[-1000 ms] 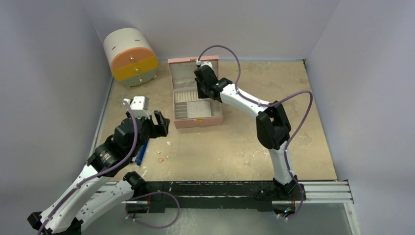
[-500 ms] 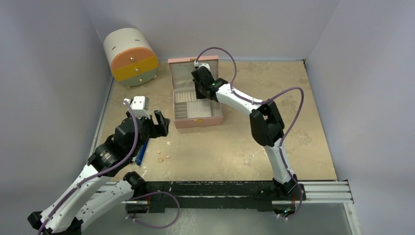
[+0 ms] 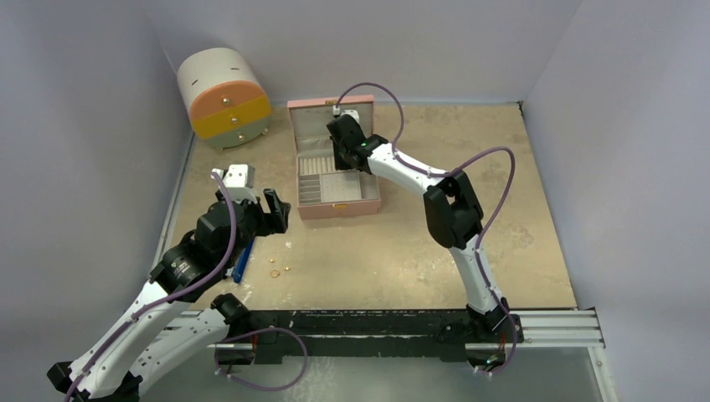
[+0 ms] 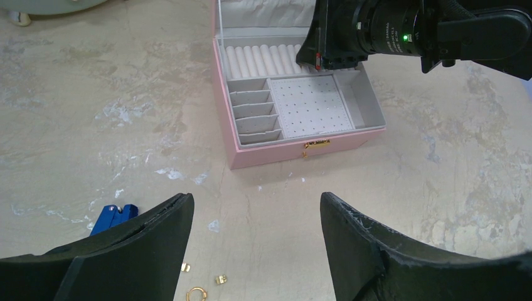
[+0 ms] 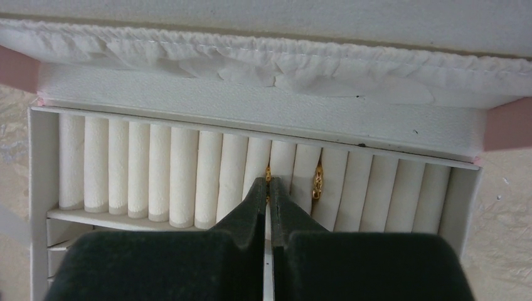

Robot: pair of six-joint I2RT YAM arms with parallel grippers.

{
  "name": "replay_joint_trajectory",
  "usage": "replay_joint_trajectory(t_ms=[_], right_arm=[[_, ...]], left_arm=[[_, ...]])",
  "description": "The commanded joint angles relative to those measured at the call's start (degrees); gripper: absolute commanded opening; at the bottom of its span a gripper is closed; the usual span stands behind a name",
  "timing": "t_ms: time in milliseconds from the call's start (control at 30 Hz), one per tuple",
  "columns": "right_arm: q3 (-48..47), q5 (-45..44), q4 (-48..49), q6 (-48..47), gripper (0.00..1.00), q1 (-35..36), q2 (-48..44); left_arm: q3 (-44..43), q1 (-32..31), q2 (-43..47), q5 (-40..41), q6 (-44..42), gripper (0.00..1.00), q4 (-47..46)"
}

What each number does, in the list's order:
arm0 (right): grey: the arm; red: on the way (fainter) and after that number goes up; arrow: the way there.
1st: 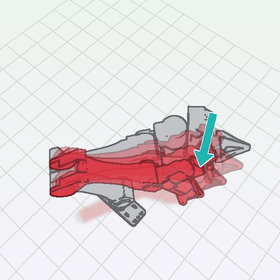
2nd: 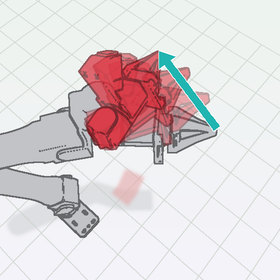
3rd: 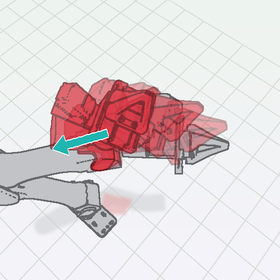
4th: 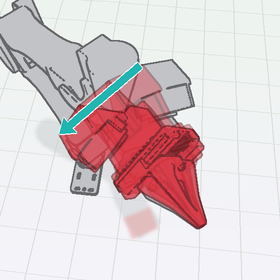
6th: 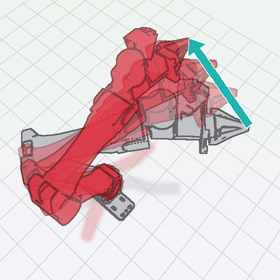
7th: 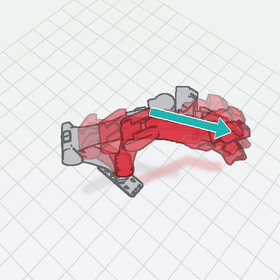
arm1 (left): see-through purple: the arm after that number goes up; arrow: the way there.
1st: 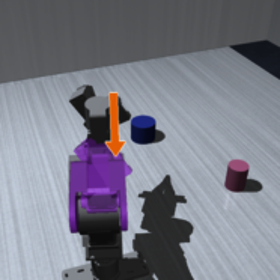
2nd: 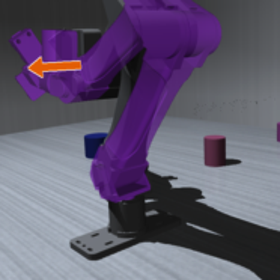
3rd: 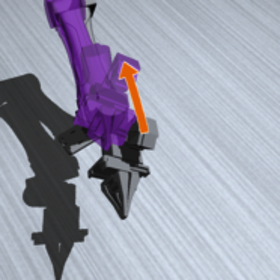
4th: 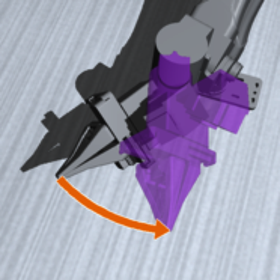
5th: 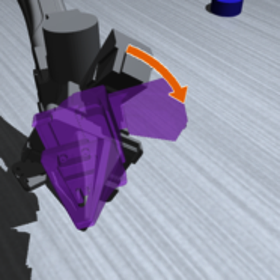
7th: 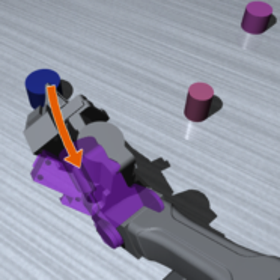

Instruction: Organize the mixed jewelry

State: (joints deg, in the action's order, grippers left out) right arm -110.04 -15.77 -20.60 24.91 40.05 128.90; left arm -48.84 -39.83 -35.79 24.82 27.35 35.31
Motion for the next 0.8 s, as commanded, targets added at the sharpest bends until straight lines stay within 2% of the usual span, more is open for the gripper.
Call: replay_joint_trajectory(t_ms=[0,200,267,467,767], right_arm=[[-1.2,0.0,-0.4,1.3,0.00,-0.6,1.9],[-0.8,-0.4,-1.2,1.5,0.00,-0.5,1.0],[-1.0,-0.4,-1.6,1.5,0.13,-0.6,0.2],[-0.8,-0.9,-1.8,1.5,0.21,-0.5,-4.2],[3.4,-1.3,-1.4,0.7,0.24,-0.6,-15.6]], left_arm=[[-0.3,-0.2,0.2,1.1,-1.2,0.73,-2.2],[-0.3,-0.2,0.3,1.3,-1.2,0.73,-2.2],[-0.3,-0.1,0.3,1.3,-1.1,0.74,-2.1],[-0.3,-0.1,0.1,1.3,-1.0,0.74,-2.0],[-0.4,-0.1,-0.4,1.2,-0.9,0.76,-1.9]])
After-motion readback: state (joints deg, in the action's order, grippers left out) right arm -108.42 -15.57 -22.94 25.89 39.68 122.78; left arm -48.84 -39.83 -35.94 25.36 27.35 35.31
